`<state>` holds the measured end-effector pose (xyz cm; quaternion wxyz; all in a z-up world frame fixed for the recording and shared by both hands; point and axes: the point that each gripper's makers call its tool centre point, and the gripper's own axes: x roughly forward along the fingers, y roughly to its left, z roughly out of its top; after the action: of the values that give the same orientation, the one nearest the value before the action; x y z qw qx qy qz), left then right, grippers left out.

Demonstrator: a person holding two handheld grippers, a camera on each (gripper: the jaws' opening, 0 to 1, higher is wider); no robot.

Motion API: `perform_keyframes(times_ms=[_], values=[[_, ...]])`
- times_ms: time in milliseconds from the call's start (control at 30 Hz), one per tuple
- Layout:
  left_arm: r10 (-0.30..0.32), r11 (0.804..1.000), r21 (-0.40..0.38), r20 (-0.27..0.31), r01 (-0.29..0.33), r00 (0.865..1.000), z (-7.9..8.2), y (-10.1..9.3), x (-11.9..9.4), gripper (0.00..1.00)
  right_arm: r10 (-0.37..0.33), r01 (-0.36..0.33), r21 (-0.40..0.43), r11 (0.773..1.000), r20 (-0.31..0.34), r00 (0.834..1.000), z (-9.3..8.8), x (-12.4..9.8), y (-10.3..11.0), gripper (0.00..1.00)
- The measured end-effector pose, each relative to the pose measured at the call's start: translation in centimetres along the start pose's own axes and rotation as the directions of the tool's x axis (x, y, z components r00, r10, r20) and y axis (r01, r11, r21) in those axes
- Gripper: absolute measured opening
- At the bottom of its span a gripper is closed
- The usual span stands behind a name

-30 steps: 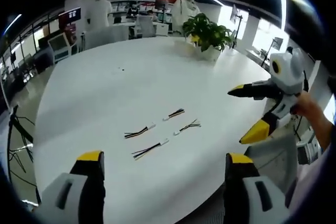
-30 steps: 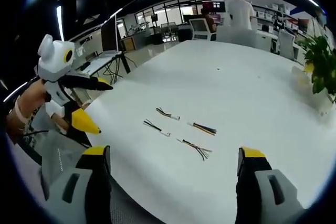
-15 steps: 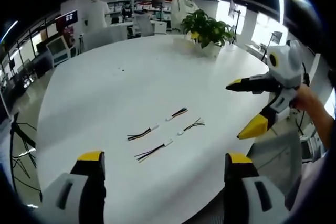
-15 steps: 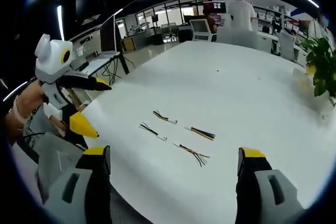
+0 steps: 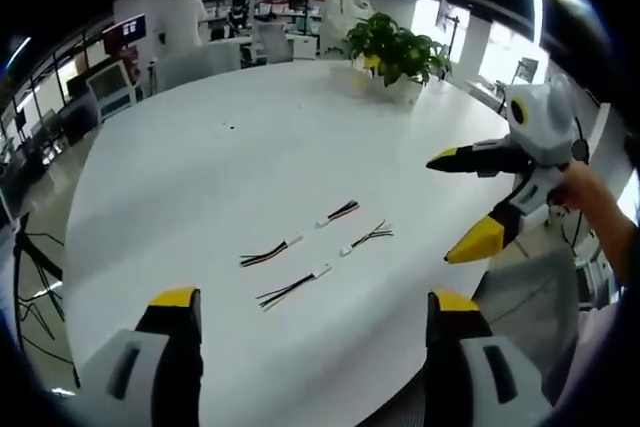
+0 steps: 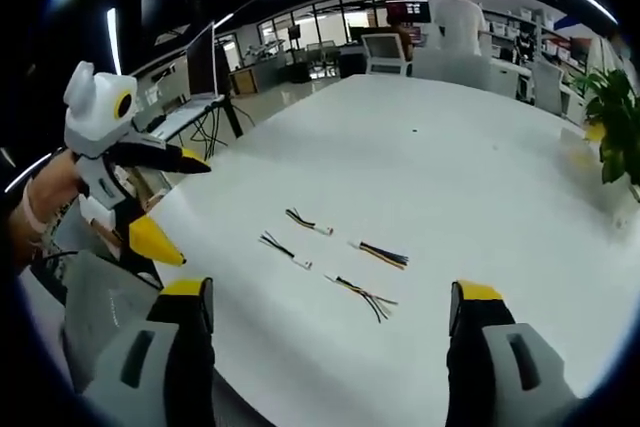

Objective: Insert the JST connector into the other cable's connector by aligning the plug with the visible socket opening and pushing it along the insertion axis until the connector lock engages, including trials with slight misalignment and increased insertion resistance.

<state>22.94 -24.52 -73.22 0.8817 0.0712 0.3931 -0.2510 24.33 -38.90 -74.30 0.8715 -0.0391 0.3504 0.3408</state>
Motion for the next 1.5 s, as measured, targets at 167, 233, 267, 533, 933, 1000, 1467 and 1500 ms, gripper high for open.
perform_keyframes(times_ms=[167, 233, 267, 533, 933, 1000, 1467, 1500], values=[[-0.009, 1.000, -0.002, -0.017, 0.009, 1.000, -0.2, -0.1, 0.7, 0.90, 0.009, -0.009, 0.001, 1.000, -0.009, 1.000, -0.1, 0.7, -0.2, 0.96], [-0.011, 1.000, -0.001, -0.023, 0.011, 1.000, -0.2, -0.2, 1.0, 0.90, 0.014, -0.014, -0.001, 1.000, -0.016, 1.000, -0.2, 0.9, -0.2, 0.96], [-0.013, 1.000, 0.003, -0.031, 0.013, 0.999, -0.3, -0.1, 1.3, 0.90, 0.014, -0.014, -0.004, 1.000, -0.021, 1.000, -0.2, 1.1, -0.3, 0.96], [-0.020, 0.999, 0.027, -0.056, 0.021, 0.998, -0.3, 0.1, 2.3, 0.90, 0.026, -0.026, -0.012, 1.000, -0.036, 0.999, 0.0, 1.9, -0.6, 0.95], [-0.028, 0.999, 0.030, -0.065, 0.030, 0.997, -0.7, 0.3, 3.5, 0.89, 0.049, -0.051, -0.026, 0.998, -0.050, 0.998, 0.6, 3.5, -0.7, 0.93], [-0.026, 0.999, 0.035, -0.066, 0.029, 0.997, -0.7, 0.4, 3.6, 0.89, 0.053, -0.055, -0.032, 0.998, -0.048, 0.997, 0.8, 3.7, -0.5, 0.93], [-0.034, 0.999, 0.022, -0.045, 0.035, 0.998, -0.3, 1.1, 3.9, 0.88, 0.055, -0.057, -0.109, 0.992, -0.022, 0.998, 2.0, 4.0, -1.4, 0.88], [-0.038, 0.999, 0.018, -0.040, 0.038, 0.998, -0.2, 1.0, 3.9, 0.88, 0.057, -0.058, -0.120, 0.991, -0.018, 0.998, 2.0, 4.0, -1.4, 0.86]])
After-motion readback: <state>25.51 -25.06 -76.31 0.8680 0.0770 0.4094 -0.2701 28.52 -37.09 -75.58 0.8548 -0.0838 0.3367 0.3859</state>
